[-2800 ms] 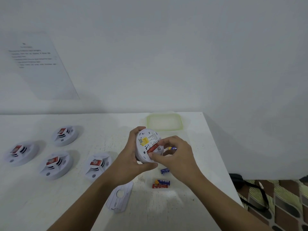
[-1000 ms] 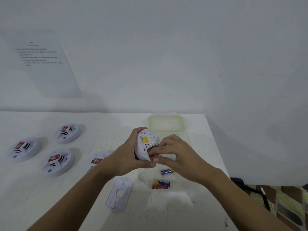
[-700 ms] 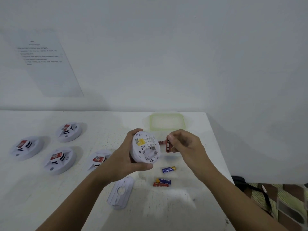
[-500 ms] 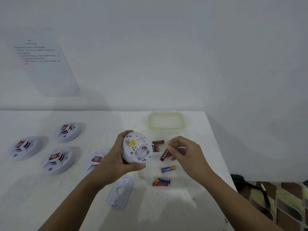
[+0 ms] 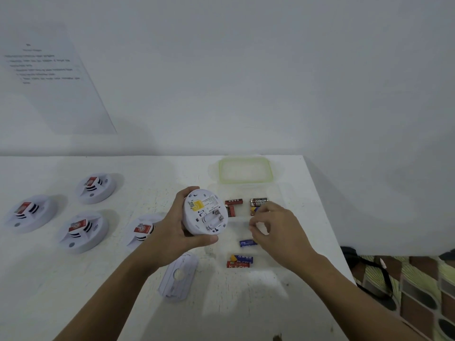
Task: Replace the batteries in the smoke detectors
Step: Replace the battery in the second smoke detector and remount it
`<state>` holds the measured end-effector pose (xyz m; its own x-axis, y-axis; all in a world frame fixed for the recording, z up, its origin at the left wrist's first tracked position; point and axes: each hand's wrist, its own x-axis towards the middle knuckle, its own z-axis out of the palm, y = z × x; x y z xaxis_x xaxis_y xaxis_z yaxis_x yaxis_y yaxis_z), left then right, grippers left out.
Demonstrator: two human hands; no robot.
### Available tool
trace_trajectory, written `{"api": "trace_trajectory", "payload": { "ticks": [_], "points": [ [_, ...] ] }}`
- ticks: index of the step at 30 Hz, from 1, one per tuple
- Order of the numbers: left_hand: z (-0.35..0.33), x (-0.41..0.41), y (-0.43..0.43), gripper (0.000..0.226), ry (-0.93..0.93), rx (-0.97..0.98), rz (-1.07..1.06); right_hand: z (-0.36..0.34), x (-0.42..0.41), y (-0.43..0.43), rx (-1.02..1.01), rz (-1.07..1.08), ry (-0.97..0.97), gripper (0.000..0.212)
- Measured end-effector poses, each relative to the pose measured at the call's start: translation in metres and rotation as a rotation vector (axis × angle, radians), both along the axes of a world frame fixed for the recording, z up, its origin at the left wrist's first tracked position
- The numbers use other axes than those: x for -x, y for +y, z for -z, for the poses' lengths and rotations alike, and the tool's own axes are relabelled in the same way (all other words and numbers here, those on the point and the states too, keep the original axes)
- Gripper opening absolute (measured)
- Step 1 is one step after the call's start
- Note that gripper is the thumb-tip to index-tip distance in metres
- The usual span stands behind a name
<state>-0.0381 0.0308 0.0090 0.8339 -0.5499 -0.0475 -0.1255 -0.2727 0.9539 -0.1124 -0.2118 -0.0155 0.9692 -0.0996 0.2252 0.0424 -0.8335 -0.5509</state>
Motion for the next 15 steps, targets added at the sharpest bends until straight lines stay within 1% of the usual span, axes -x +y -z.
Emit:
{"api": "trace_trajectory", "payload": {
  "ticks": [3, 5, 7, 11, 15],
  "points": [
    [0.001, 0.000, -0.002, 0.095, 0.010, 0.005, 0.002, -0.001, -0.001, -0.008, 0.059, 0.031, 0.047, 0.008],
    [0.001, 0.000, -0.003, 0.094, 0.023, 0.013, 0.009, -0.004, -0.002, -0.009, 0.043, 0.034, 0.051, 0.007],
    [0.001, 0.001, -0.003, 0.093, 0.029, 0.016, 0.016, -0.009, -0.002, -0.009, -0.037, 0.037, 0.014, 0.003],
    [0.002, -0.001, -0.005, 0.095, 0.036, 0.023, 0.012, -0.018, -0.009, -0.008, -0.249, 0.041, -0.043, 0.005],
    [0.002, -0.004, -0.005, 0.096, 0.040, 0.056, -0.004, -0.025, -0.026, -0.008, -0.306, 0.000, -0.055, 0.007]
  ]
}}
